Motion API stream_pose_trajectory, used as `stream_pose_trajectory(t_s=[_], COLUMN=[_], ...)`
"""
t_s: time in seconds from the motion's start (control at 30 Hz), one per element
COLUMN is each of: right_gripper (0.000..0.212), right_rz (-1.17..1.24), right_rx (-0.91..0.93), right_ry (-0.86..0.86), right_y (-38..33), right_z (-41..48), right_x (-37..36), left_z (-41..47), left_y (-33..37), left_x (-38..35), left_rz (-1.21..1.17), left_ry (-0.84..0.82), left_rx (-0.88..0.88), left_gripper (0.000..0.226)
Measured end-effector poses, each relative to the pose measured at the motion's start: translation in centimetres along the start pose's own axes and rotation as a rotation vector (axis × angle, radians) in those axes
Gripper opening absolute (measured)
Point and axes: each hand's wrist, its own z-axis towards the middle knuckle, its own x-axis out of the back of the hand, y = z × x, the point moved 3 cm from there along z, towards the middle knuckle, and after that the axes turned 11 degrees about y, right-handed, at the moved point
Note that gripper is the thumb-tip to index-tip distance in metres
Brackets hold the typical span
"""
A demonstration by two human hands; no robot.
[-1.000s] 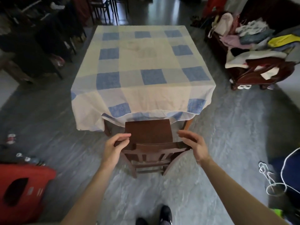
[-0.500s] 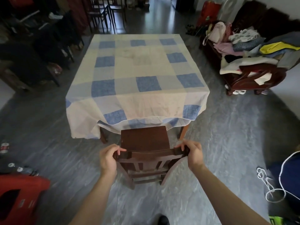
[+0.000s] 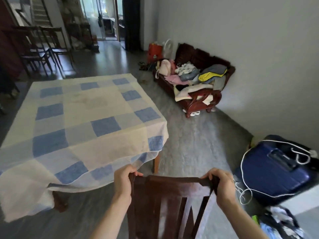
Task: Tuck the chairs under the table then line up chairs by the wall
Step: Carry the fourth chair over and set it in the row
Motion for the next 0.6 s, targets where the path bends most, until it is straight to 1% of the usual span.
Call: stream_pose_trajectory(t_s=[0.1, 0.17, 0.23, 0.33, 0.43, 0.53, 0.6], right_gripper=[0.032, 0.032, 0.035, 0.043, 0.047, 0.042, 0.032], right_rz=[-0.022, -0.021, -0.037, -0.065, -0.065, -0.017, -0.024], right_rx=[0.039, 0.061, 0.084, 0.151, 0.173, 0.185, 0.212], right_ry=[0.12, 0.17, 0.205, 0.215, 0.206, 0.188, 0.191], right_y=[-2.8, -4.2, -5.3, -6.7, -8.2, -9.9, -10.8], right_z=[2.2, 4.1, 6.8, 11.8, 18.1, 24.7, 28.9], right_x=[4.5, 7.1, 9.2, 11.5, 12.7, 13.1, 12.8], left_z=[-1.0, -1.1, -0.7, 0.1, 1.6, 3.5, 5.2], left_y=[0.0, -0.5, -0.9, -1.1, -0.8, 0.6, 1.5], left_x=[-6.5, -10.6, -14.8, -21.1, -27.3, -33.1, -36.6], left_rz=[0.0, 0.015, 0.032, 0.01, -0.008, -0.048, -0.063], left_ry=[-0.081, -0.127, -0.175, -0.243, -0.255, -0.257, -0.254], left_rx=[0.039, 0.075, 0.099, 0.107, 0.097, 0.065, 0.048], left_gripper=[0.036, 0.043, 0.043, 0.027, 0.024, 0.023, 0.022])
